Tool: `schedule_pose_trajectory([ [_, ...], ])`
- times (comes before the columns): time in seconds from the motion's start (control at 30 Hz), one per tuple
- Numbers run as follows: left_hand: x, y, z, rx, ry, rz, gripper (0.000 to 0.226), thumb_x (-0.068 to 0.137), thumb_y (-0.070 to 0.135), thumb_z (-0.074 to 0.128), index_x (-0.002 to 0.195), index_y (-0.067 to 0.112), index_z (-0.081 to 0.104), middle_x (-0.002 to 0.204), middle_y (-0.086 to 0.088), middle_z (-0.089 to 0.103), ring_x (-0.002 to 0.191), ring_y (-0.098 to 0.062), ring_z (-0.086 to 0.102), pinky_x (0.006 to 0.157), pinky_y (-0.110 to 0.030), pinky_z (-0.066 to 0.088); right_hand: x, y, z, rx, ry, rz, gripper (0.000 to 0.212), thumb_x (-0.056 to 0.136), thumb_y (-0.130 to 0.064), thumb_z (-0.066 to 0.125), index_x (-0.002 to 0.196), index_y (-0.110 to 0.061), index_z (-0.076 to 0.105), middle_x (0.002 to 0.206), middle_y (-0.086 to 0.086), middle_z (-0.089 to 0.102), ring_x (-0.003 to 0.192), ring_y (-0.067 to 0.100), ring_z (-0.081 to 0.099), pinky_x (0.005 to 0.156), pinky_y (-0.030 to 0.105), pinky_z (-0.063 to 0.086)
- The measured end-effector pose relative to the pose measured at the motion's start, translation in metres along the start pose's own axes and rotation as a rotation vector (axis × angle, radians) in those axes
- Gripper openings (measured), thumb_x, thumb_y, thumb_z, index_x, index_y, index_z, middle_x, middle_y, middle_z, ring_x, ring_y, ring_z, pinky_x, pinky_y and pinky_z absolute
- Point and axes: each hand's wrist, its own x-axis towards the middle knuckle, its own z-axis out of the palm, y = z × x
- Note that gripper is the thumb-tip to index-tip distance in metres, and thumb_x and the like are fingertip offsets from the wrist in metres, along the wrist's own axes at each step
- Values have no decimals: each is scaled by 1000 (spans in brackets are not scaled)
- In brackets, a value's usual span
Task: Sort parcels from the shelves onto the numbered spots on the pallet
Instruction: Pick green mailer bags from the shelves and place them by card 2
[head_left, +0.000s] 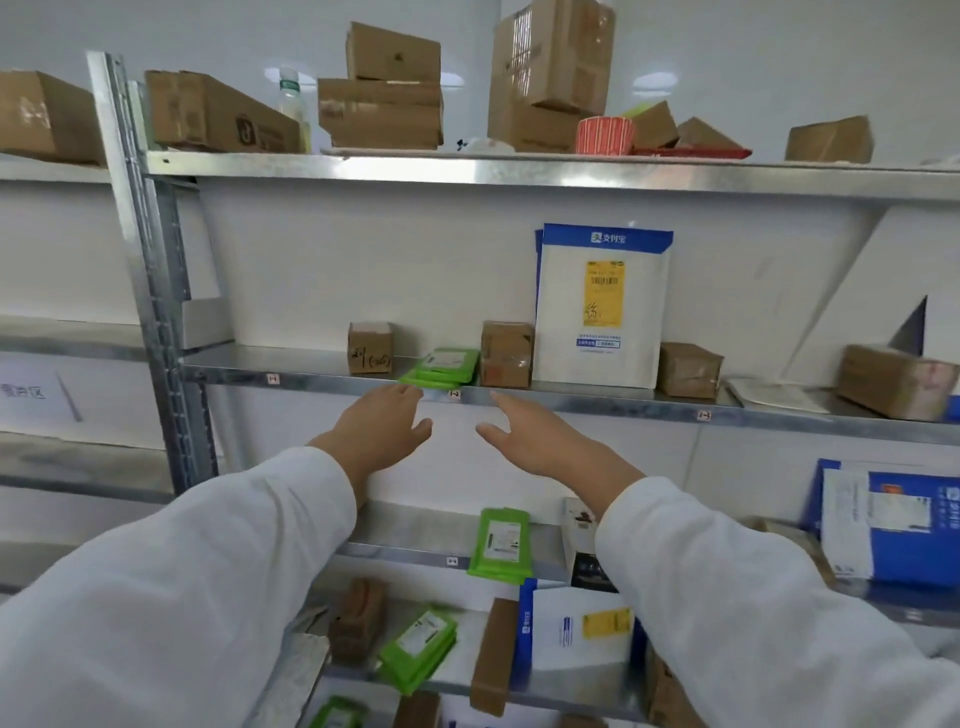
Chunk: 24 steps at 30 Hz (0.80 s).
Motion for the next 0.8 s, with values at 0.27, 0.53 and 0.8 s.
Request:
schedule_pose_trajectory([
  [0.27,105,-53,31,-30,-60,42,44,96,35,47,131,8,48,129,-9,54,118,-26,51,97,-35,42,123,0,16,89,14,40,50,97,-41,48,140,-15,45,137,9,50,126,28,48,102,38,42],
  [0.53,214,-103,82,-181,-106,9,37,100,28,36,129,8,47,126,-13,56,110,-29,56,92,-42,47,249,16,72,138,-9,162,65,92,-48,44,145,-12,35,145,11,43,128,29,46,107,40,41],
  [0.8,250,-113,117,-429,-77,-96,30,103,14,30,91,1,53,93,-15,52,85,-27,49,69,-26,32,286,24,92,252,107,331,49,95,-33,47,134,-4,42,136,17,43,117,32,52,96,31,43],
])
